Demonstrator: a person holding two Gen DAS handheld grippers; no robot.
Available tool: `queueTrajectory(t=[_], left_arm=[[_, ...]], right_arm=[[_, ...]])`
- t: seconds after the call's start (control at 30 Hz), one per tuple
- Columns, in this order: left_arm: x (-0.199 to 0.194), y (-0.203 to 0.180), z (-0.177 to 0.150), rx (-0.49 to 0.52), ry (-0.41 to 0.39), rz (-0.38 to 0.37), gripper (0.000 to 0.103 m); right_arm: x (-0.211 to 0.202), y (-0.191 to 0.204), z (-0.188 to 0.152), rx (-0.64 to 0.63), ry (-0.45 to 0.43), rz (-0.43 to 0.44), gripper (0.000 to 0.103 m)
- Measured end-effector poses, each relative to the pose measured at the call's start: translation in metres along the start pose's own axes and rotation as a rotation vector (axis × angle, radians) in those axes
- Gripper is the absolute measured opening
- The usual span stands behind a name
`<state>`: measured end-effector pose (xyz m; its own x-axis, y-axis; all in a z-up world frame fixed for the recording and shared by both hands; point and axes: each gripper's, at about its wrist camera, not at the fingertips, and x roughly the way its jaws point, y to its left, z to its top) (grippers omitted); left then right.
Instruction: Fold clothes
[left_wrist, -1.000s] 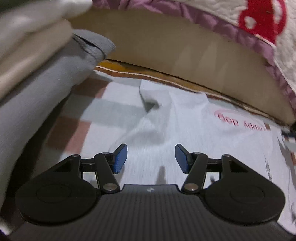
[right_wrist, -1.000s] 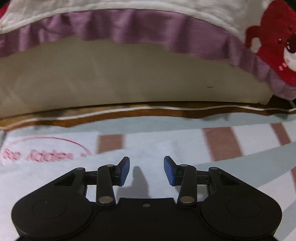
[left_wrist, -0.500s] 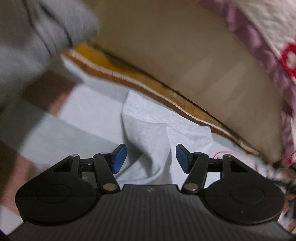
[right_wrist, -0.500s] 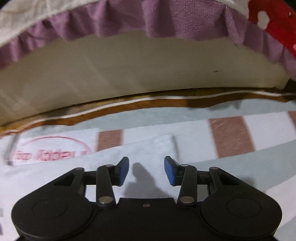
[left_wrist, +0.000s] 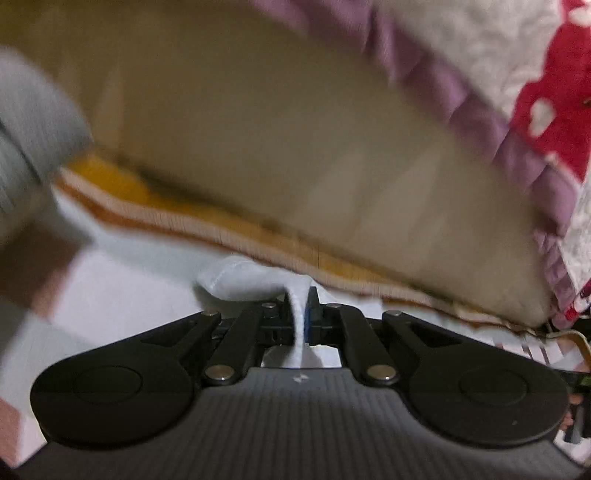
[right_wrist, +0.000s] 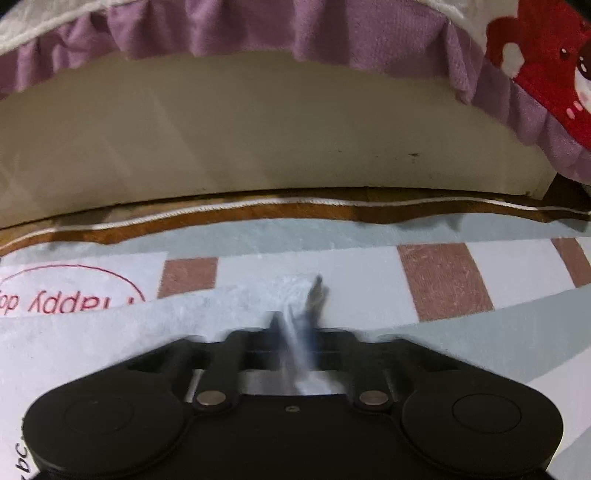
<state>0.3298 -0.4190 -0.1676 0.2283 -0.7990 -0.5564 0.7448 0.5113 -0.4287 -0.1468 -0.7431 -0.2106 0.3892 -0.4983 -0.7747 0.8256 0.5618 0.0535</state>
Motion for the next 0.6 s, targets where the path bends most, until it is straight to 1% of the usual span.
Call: queueTrajectory(t=[0.07,0.13,0.17,0.2,0.23,0.3,0.33,0.37,0.4,0.43,0.47,0.53,0.6], left_arm=[[-0.006,-0.009,-0.001,0.112,-0.048,0.058,0.003],[-0.005,-0.023,-0.008,0.238,-0.073,0.121,0.005],[-0.003,-0.028,-0.013,0.279,-0.074,0.155,0.009],[0.001,-0.032,-0.017,0.300,-0.063,0.187,0.010],[0.003,-0.034,-0.021,0.314,-0.047,0.219,0.010],[0.007,-0.037,-0.028,0.349,-0.013,0.293,0.016],[0.004,-0.039,-0.032,0.366,-0.009,0.317,0.022],[-0.003,-0.040,-0.035,0.378,-0.015,0.328,0.030],[-0.011,-0.042,-0.039,0.389,-0.023,0.335,0.034],[-0.020,-0.043,-0.042,0.393,-0.032,0.334,0.043],[-0.031,-0.046,-0.046,0.380,-0.034,0.331,0.047],[-0.057,-0.053,-0.060,0.348,-0.021,0.336,0.047],[-0.088,-0.065,-0.078,0.339,0.009,0.370,0.049]], right_arm=[[-0.009,0.000,0.002,-0.006,-0.055,-0.023,0.005],[-0.015,-0.001,0.002,-0.005,-0.098,-0.039,0.005],[-0.015,-0.001,0.002,-0.005,-0.102,-0.052,0.005],[-0.015,0.000,0.002,-0.013,-0.097,-0.066,0.005],[-0.014,0.001,0.001,-0.024,-0.089,-0.086,0.005],[-0.008,0.005,0.000,-0.067,-0.050,-0.169,0.012],[-0.007,0.006,0.000,-0.082,-0.036,-0.203,0.018],[-0.011,0.002,0.000,-0.078,-0.025,-0.196,0.026],[-0.014,-0.001,0.000,-0.075,-0.013,-0.190,0.031],[-0.018,-0.004,0.000,-0.071,-0.001,-0.184,0.039],[-0.022,-0.008,0.000,-0.068,0.011,-0.177,0.039],[-0.029,-0.014,-0.001,-0.061,0.034,-0.165,0.039],[-0.036,-0.021,-0.001,-0.054,0.057,-0.152,0.040]])
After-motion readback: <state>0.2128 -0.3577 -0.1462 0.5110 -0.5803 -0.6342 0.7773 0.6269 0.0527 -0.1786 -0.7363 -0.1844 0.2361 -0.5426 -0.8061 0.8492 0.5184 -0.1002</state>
